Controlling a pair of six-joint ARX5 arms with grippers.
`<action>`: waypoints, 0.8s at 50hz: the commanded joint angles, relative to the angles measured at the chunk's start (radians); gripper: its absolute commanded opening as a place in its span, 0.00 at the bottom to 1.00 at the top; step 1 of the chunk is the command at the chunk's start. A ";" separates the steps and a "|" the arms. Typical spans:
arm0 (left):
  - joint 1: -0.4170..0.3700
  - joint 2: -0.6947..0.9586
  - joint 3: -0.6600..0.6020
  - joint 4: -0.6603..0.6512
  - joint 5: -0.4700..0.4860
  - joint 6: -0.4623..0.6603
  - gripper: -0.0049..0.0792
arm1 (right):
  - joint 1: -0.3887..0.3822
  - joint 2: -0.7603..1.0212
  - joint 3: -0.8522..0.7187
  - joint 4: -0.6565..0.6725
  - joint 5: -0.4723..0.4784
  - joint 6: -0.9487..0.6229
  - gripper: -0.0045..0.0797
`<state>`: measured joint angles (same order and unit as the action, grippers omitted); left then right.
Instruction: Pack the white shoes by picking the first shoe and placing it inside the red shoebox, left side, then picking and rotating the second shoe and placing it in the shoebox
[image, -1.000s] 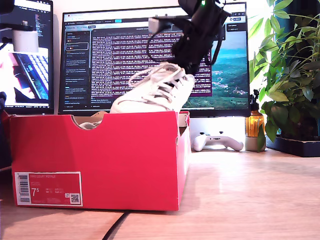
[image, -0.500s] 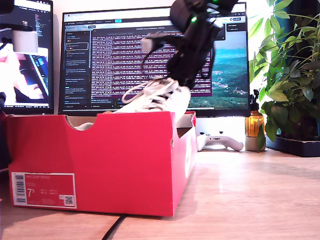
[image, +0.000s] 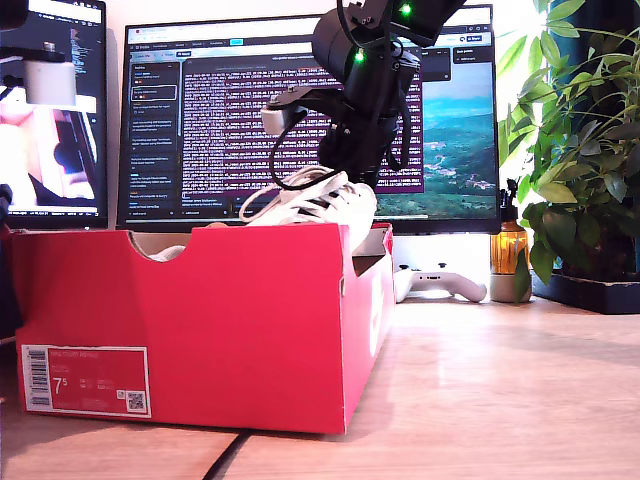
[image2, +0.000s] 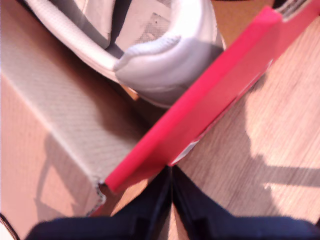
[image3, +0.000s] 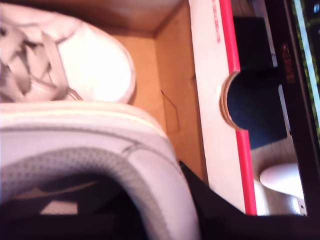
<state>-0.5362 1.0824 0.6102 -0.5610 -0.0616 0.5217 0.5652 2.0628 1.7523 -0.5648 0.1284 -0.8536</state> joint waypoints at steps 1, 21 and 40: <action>-0.003 0.004 0.005 0.008 0.002 -0.009 0.04 | 0.007 0.042 -0.011 0.018 0.062 -0.019 0.04; -0.003 0.004 0.005 0.008 0.002 -0.009 0.04 | 0.007 0.042 -0.011 -0.030 0.045 -0.008 0.04; -0.003 0.004 0.005 0.008 0.002 -0.009 0.04 | 0.050 0.042 -0.009 0.018 0.111 0.018 0.35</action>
<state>-0.5362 1.0824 0.6102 -0.5613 -0.0616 0.5217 0.5980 2.0903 1.7512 -0.5518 0.2256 -0.8375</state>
